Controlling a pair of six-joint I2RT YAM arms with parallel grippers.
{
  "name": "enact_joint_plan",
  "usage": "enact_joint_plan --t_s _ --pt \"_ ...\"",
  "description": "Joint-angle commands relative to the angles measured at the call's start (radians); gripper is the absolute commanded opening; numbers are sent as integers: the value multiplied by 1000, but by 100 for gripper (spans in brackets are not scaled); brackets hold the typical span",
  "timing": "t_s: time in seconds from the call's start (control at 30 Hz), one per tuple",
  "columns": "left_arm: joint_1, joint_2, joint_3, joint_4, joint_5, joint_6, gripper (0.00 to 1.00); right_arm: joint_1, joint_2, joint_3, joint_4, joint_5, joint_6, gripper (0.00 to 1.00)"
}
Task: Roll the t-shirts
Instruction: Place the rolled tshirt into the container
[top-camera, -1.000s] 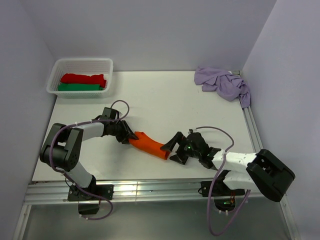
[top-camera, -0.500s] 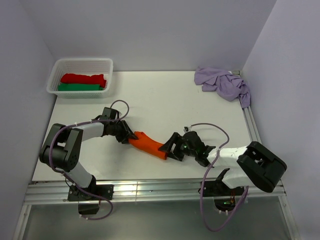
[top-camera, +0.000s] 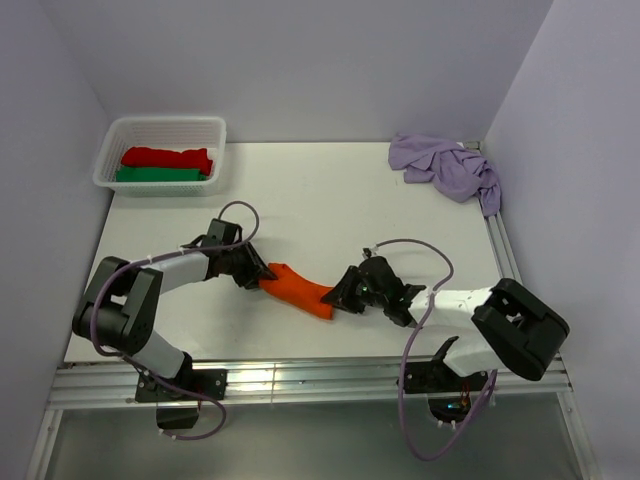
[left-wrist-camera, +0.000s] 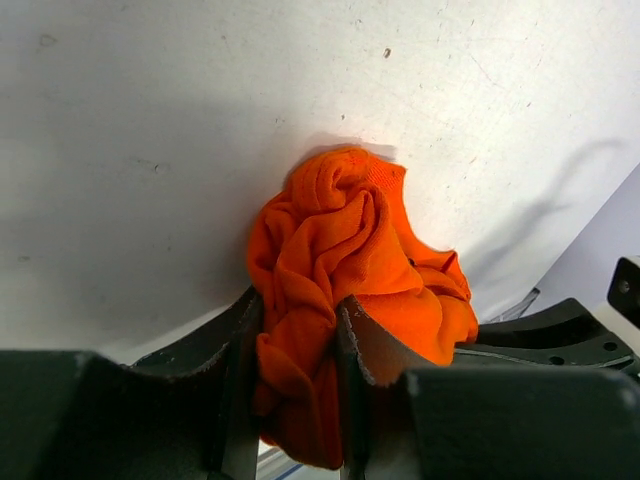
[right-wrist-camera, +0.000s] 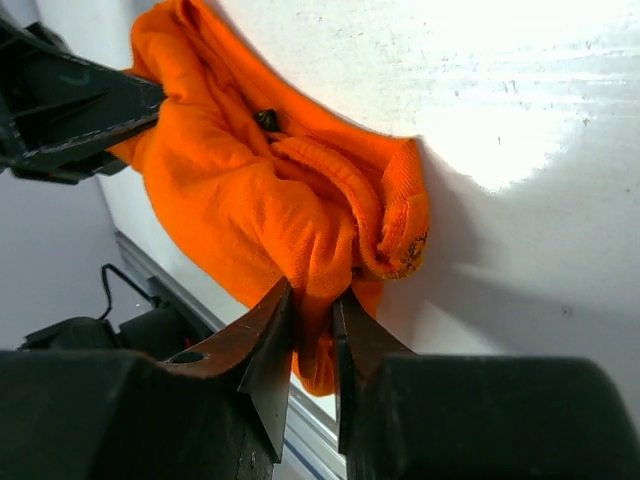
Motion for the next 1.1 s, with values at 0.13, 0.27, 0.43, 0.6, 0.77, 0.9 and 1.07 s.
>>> enact_joint_plan --t_s 0.13,0.27,0.43,0.6,0.77,0.9,1.07 --pt "-38 -60 -45 -31 -186 -23 0 6 51 140 -117 44 -81 0" --pt "-38 -146 12 -92 -231 -12 0 6 20 228 -221 65 -131 0" --pt "-38 -164 198 -214 -282 35 0 6 32 409 -380 73 -210 0" --pt "-38 -161 335 -285 -387 100 0 0 86 560 -442 61 -254 0" --pt "2 -131 489 -311 -447 199 0 -25 193 715 -453 27 -275 0" --pt "95 -85 601 -288 -464 288 0 -39 306 940 -480 2 -294 0" --pt "206 10 685 -149 -429 344 1 -55 486 1153 -466 -39 -282 0"
